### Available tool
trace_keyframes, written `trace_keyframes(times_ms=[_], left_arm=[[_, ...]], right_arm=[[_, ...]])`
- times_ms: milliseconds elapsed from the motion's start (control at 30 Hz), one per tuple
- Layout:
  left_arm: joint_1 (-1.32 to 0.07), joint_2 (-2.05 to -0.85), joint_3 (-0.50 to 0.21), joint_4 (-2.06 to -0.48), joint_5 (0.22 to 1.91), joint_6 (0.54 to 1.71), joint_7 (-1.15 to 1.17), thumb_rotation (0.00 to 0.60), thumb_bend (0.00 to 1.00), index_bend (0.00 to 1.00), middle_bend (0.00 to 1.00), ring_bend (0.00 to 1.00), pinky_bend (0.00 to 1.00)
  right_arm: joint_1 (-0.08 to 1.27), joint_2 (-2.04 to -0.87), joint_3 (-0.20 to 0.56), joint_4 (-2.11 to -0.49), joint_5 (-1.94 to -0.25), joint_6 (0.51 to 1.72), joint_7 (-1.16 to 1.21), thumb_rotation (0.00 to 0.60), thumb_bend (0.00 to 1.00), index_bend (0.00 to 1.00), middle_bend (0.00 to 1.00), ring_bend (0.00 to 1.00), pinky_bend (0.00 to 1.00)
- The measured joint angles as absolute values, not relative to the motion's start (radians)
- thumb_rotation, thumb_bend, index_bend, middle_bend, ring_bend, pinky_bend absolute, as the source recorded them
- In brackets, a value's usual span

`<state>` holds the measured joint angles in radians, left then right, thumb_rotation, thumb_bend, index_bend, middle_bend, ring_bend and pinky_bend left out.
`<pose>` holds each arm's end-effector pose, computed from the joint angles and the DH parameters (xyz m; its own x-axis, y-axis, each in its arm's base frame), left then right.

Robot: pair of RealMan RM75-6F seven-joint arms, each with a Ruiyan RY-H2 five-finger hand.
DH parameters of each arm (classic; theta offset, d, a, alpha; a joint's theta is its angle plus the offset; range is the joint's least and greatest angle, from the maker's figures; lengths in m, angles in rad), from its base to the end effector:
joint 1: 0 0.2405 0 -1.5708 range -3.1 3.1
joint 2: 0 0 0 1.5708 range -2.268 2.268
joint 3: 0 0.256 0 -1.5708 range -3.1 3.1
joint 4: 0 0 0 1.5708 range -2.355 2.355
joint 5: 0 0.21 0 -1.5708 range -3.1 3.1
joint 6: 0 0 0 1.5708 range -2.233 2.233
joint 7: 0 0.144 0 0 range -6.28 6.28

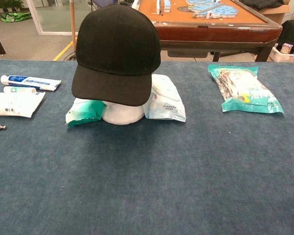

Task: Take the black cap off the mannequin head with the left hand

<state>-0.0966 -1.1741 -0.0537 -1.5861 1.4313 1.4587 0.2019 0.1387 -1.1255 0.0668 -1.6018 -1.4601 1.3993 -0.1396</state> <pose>-0.3193 0.1853 0.1443 0.5404 0.0318 0.8408 0.8397 0.0429 -0.5413 -0.3107 -0.2013 0.1513 0.5180 -0.0464 0.8541 -0.8554 -0.0258 0.5174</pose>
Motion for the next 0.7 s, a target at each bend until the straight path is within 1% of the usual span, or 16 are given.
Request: trace_keyframes(times_ms=[333,433,567,700], left_arm=[[-0.095,-1.177,-0.053,-1.586,1.436,1.467,0.196,0.6,0.16,0.0,0.27,0.24,0.45],[-0.093,-1.184,-0.053,-1.585,1.445,1.478,0.191,0.6,0.16,0.0,0.22,0.2,0.46],[-0.092,-1.191,-0.044,-1.582,1.486,1.493,0.176,0.6,0.16,0.0,0.17,0.19,0.48],[-0.095,-1.199,-0.033,-1.571,1.556,1.523,0.153,0.6,0.16,0.07,0.17,0.21,0.5]], right_arm=[[0.143,-1.127,0.067,-1.605,-1.458,1.393,-0.148,0.6,0.13,0.16,0.32,0.23,0.5],[0.144,-1.127,0.068,-1.605,-1.458,1.392,-0.148,0.6,0.13,0.16,0.32,0.23,0.5],[0.143,-1.127,0.067,-1.607,-1.457,1.394,-0.154,0.6,0.13,0.16,0.32,0.23,0.5],[0.136,-1.128,0.066,-1.612,-1.463,1.412,-0.159,0.6,0.13,0.18,0.32,0.23,0.5]])
